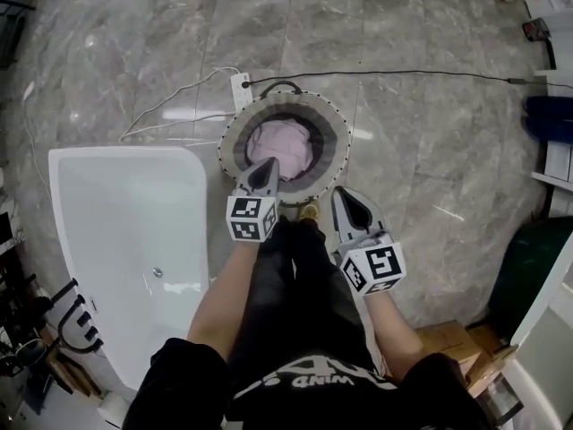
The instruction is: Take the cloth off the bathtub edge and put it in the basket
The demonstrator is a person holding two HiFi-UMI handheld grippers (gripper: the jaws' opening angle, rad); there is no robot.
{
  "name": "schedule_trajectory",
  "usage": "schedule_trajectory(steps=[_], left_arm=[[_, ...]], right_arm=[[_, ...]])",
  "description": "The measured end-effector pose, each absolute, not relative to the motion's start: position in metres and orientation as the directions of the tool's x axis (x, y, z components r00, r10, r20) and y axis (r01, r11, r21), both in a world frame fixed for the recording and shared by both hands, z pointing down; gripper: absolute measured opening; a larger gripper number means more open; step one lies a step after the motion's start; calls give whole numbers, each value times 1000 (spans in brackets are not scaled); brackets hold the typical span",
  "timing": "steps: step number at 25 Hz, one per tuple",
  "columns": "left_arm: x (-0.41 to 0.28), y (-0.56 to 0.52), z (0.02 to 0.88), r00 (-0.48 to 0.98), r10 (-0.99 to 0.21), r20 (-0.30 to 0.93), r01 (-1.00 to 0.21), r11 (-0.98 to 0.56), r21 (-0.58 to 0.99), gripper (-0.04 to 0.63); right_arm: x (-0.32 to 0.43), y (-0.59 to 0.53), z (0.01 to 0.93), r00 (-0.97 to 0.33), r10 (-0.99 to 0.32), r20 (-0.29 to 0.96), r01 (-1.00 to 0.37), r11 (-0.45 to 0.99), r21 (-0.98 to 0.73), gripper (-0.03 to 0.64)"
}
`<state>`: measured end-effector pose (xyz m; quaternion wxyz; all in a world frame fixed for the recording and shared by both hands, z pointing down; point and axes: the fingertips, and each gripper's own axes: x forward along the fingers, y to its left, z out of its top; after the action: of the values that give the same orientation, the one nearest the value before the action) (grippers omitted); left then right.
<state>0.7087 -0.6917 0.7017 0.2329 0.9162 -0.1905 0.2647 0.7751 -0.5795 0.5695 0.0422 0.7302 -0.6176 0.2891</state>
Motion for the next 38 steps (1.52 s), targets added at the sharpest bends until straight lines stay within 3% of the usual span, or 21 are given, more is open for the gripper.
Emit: schedule_trajectory(steps=[10, 20, 29, 38], left_arm=[[703, -681, 510, 868, -266, 420, -414, -854, 314, 14], [687, -667, 387, 921, -254, 296, -330, -912, 244, 14], [658, -662, 340, 930, -284, 232, -331, -922, 199, 14], [647, -665, 321, 921, -335, 199, -367, -918, 152, 14]], right_arm=[[758, -577, 442, 30, -929, 368, -953, -138, -268, 14], [771, -562, 379, 67, -953, 297, -970, -132, -205, 14], [779, -555, 352, 88, -965, 246, -973, -137, -188, 14], [769, -566, 347, 28, -974, 227, -978, -73, -196, 14]])
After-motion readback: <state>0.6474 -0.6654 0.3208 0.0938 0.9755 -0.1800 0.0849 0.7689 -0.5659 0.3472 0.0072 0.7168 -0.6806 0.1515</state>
